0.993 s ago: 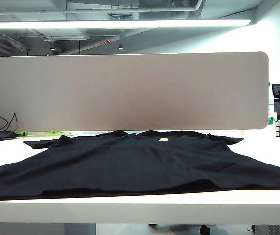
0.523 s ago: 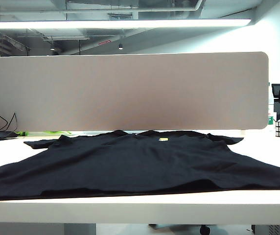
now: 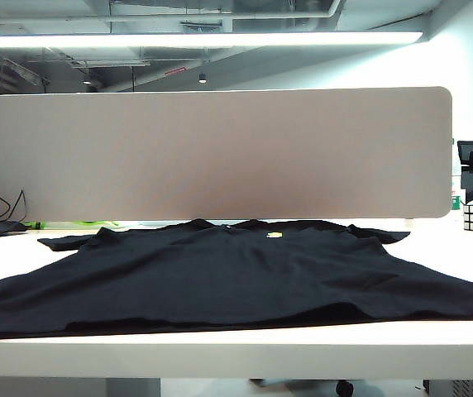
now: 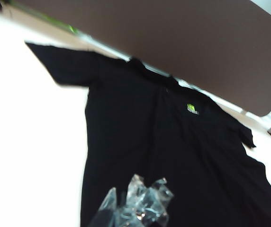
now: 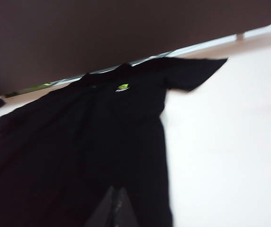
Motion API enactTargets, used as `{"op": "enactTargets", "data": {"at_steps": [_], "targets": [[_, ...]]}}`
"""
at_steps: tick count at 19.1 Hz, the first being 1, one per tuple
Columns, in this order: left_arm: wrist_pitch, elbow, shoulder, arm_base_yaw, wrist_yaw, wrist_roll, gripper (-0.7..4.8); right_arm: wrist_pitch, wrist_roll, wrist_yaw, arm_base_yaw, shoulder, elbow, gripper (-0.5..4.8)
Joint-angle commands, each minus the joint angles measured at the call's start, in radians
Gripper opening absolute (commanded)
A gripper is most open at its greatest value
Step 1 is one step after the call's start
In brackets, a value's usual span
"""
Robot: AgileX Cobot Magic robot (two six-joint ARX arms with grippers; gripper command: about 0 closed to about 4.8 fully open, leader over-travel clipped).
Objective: Fold the bottom side of the T-shirt horizontally towards the center, about one-third of the way, then fold the sleeve back towards the center, creating a straight line along the edge of the T-shirt, and finally fold the bottom of the T-shirt up towards the top, creating a neat rectangle.
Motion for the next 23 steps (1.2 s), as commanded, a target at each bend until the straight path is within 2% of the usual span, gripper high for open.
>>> {"op": "enactTargets", "data": {"at_steps": [1, 4, 6, 7, 9, 13, 17, 18, 23], "targets": [[-0.086, 0.031, 0.014, 0.001, 0.008, -0.053, -0.06, -0.040, 0.052, -0.013, -0.001, 0.005, 0.020, -0.09], [-0.129, 0.058, 0.053, 0.001, 0.028, -0.060, -0.06, -0.093, 0.055, -0.015, 0.000, 0.029, 0.055, -0.09], [-0.141, 0.089, 0.126, 0.001, 0.077, -0.105, -0.06, -0.107, 0.054, -0.048, 0.000, 0.081, 0.094, -0.09], [-0.144, 0.121, 0.198, 0.002, 0.143, -0.142, -0.06, -0.114, 0.053, -0.061, 0.000, 0.129, 0.125, -0.09], [-0.146, 0.164, 0.280, 0.002, 0.204, -0.136, -0.06, -0.142, 0.052, -0.061, -0.001, 0.197, 0.173, -0.09], [-0.173, 0.264, 0.446, 0.003, 0.258, -0.061, -0.06, -0.250, 0.040, -0.061, -0.001, 0.357, 0.304, -0.09], [-0.244, 0.394, 0.637, 0.018, 0.266, 0.050, -0.06, -0.410, -0.093, -0.082, -0.002, 0.602, 0.510, -0.09], [-0.264, 0.438, 0.710, 0.033, 0.299, 0.091, -0.06, -0.472, -0.113, -0.083, -0.004, 0.689, 0.581, -0.09], [-0.271, 0.500, 0.863, 0.121, 0.449, 0.139, -0.05, -0.586, -0.164, -0.181, -0.039, 0.909, 0.717, -0.09]]}}
